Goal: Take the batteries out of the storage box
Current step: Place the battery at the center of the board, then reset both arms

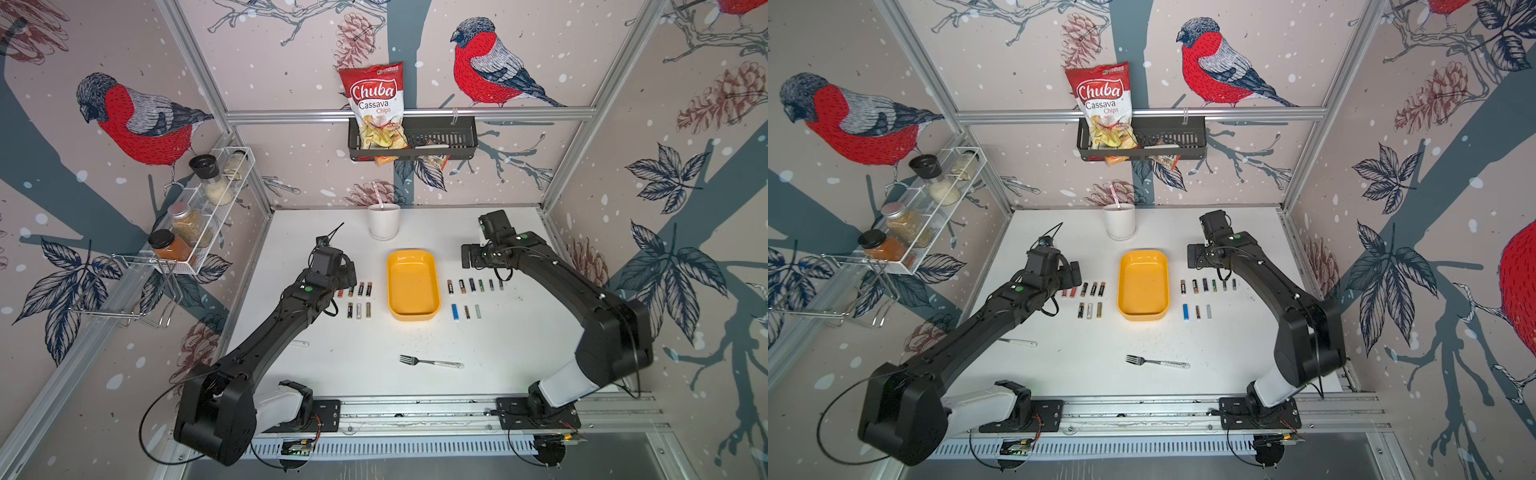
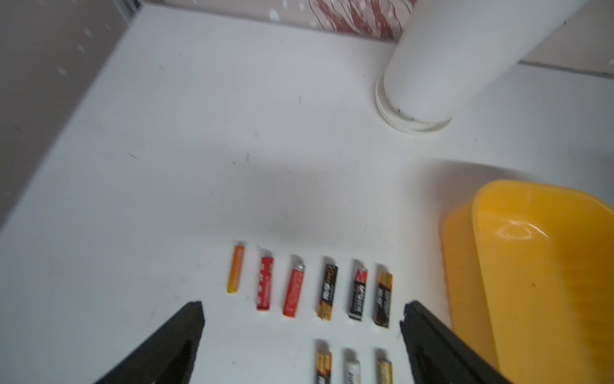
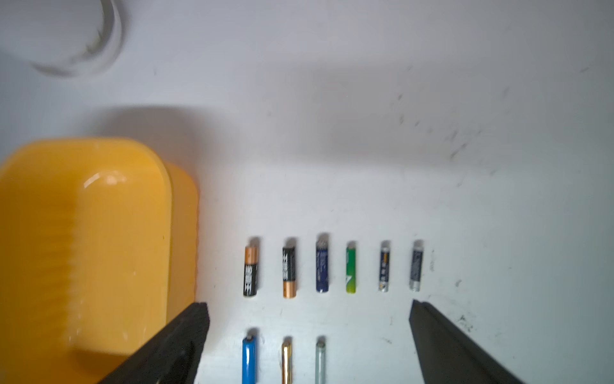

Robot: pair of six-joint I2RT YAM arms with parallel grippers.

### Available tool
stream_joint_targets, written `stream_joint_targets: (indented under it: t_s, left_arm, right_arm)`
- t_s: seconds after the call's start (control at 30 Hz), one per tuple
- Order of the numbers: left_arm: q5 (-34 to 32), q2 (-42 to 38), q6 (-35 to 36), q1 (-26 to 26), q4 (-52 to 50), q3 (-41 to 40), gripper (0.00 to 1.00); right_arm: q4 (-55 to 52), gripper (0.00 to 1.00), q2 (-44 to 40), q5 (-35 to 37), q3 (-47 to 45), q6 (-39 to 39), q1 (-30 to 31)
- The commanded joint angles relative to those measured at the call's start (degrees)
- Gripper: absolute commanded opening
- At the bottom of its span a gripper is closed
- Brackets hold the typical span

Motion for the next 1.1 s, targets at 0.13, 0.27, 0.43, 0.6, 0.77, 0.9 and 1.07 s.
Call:
stream_joint_targets:
  t_s: [0.13,0.27,0.43,0.6,0.77,0.9,1.07]
  left_arm:
    - [-18.2,-8.1,11.9,4.9,39.9,-18.8,0.97]
    - [-7.5,-8.0,10.8,12.4,52.7,-27.6,0.97]
    - [-6.4,-1.1,16.2,13.8,69.1,-33.3,0.96]
    - [-2.3,7.5,19.5,13.8,76.3,-33.5,0.97]
    - [0.1,14.5,19.4,13.9,77.3,-29.9,0.99]
    - [1.1,16.8,19.9,13.7,76.6,-28.4,0.99]
    - [0.7,20.3,18.0,15.5,85.1,-31.3,0.99]
  right_arm:
    - [47.7,1.0,-22.2,16.6,-30.4,-0.8,-0.9]
    - [67.0,1.0,-24.1,21.5,-44.3,-5.2,-1.7]
    - [63.1,1.0,-17.1,28.0,-43.0,-2.2,-5.2]
    - [79.1,1.0,-13.1,32.2,-50.9,-8.0,-6.2]
    - [94.7,1.0,-11.3,29.6,-59.0,-10.8,-7.4]
    - [105.3,1.0,-7.9,26.8,-61.1,-14.8,-8.4]
    - [114.6,1.0,-3.0,21.7,-63.4,-13.0,-12.7]
